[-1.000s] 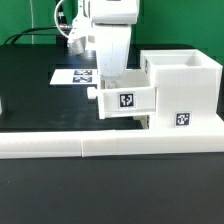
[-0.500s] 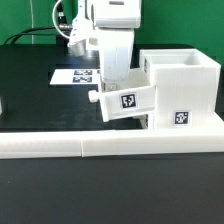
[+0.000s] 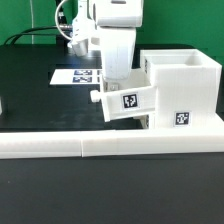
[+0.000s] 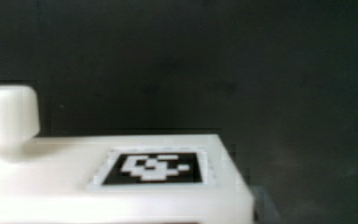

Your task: Assemble drawer

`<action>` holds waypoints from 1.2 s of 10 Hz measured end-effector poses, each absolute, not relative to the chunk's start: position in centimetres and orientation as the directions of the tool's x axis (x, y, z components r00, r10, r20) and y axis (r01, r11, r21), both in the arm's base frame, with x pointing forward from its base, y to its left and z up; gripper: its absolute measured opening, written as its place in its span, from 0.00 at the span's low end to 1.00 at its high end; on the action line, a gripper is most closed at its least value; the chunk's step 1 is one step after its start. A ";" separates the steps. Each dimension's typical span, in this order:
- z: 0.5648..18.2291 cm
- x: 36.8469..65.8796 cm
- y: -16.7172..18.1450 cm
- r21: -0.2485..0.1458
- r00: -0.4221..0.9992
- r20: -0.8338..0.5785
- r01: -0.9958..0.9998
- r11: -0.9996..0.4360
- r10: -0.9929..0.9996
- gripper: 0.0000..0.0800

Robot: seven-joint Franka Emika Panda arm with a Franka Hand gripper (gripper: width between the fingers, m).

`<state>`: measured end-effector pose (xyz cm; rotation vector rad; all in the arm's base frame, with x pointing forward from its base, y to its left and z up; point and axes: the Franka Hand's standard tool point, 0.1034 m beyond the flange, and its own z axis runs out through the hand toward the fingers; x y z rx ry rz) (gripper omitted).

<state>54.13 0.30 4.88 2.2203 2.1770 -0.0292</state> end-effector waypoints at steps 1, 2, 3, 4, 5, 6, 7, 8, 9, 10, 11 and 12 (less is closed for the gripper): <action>4.9 54.2 0.4 0.017 0.014 -0.040 1.000 -0.013 0.999 0.06; 4.9 54.4 0.4 0.037 -0.002 -0.047 0.999 0.004 0.999 0.06; 4.9 54.5 0.3 0.070 -0.006 -0.044 0.998 0.009 0.999 0.06; 4.9 54.5 0.1 0.072 0.001 -0.044 0.997 0.002 0.999 0.06; 4.9 54.5 0.1 0.072 0.001 -0.044 0.997 0.002 0.999 0.06; 4.9 54.5 0.1 0.072 0.002 -0.044 0.997 0.002 0.999 0.06; 4.9 54.6 0.1 0.073 -0.006 -0.045 0.997 0.009 0.999 0.06; 4.9 54.6 0.1 0.076 -0.019 -0.048 0.997 0.022 0.999 0.06; 5.0 54.7 0.2 0.078 -0.030 -0.055 0.996 0.035 0.998 0.06; 5.0 54.8 0.3 0.082 -0.021 -0.059 0.996 0.026 0.998 0.06; 5.1 54.8 0.4 0.081 -0.009 -0.061 0.997 0.013 0.998 0.06; 5.1 54.8 0.4 0.080 -0.002 -0.066 0.997 0.007 0.998 0.06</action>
Offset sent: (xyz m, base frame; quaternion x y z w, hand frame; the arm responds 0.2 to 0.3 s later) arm 0.0000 0.0000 0.0000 0.0000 0.0000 0.0000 1.0000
